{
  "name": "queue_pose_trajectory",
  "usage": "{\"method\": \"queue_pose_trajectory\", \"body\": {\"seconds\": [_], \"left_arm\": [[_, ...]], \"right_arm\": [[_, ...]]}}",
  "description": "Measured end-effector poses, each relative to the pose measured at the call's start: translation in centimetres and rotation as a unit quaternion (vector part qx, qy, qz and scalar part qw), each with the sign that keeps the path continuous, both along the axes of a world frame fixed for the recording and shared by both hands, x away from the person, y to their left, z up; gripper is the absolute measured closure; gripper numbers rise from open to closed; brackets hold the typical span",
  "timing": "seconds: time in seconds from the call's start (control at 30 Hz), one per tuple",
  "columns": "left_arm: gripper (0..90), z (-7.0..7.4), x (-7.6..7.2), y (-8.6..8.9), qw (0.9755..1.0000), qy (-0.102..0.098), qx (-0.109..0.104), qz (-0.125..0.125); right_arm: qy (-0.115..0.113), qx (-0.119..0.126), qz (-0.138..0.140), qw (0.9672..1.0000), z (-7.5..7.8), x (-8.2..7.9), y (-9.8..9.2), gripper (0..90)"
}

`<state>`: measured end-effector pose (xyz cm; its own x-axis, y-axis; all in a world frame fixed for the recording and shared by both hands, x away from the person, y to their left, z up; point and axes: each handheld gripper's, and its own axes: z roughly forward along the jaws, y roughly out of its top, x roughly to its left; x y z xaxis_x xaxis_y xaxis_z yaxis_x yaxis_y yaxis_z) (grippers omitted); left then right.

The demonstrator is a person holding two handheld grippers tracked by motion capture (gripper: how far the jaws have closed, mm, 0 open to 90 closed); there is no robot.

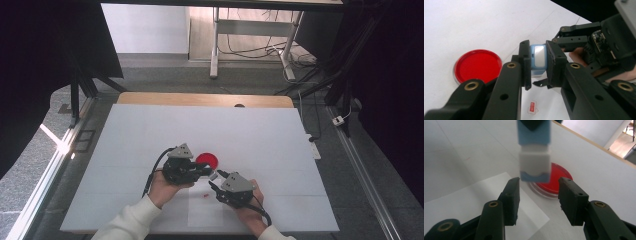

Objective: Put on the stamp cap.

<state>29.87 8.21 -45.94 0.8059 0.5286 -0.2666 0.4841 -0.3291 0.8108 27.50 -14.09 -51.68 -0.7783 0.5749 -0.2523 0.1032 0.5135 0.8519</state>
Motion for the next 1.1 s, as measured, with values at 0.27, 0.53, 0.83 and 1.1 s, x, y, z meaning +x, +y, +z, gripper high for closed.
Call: {"method": "queue_pose_trajectory", "body": {"seconds": [0.27,0.53,0.83,1.1], "left_arm": [[76.0,0.4,0.0,0.6,0.9999,-0.005,-0.012,0.002],[75.9,0.6,0.0,1.1,0.9998,-0.008,-0.02,0.002],[75.9,0.9,0.1,1.5,0.9996,-0.009,-0.027,0.001],[75.8,1.1,0.2,1.7,0.9996,-0.013,-0.025,0.001]], "right_arm": [[0.022,0.02,-0.017,0.9994,0.5,0.6,-2.6,50.2],[0.038,0.023,-0.025,0.9987,0.8,0.6,-5.1,47.6],[0.046,0.028,-0.056,0.997,0.9,0.5,-9.2,47.1],[0.046,0.019,-0.079,0.9956,0.7,0.3,-12.0,46.9]]}}
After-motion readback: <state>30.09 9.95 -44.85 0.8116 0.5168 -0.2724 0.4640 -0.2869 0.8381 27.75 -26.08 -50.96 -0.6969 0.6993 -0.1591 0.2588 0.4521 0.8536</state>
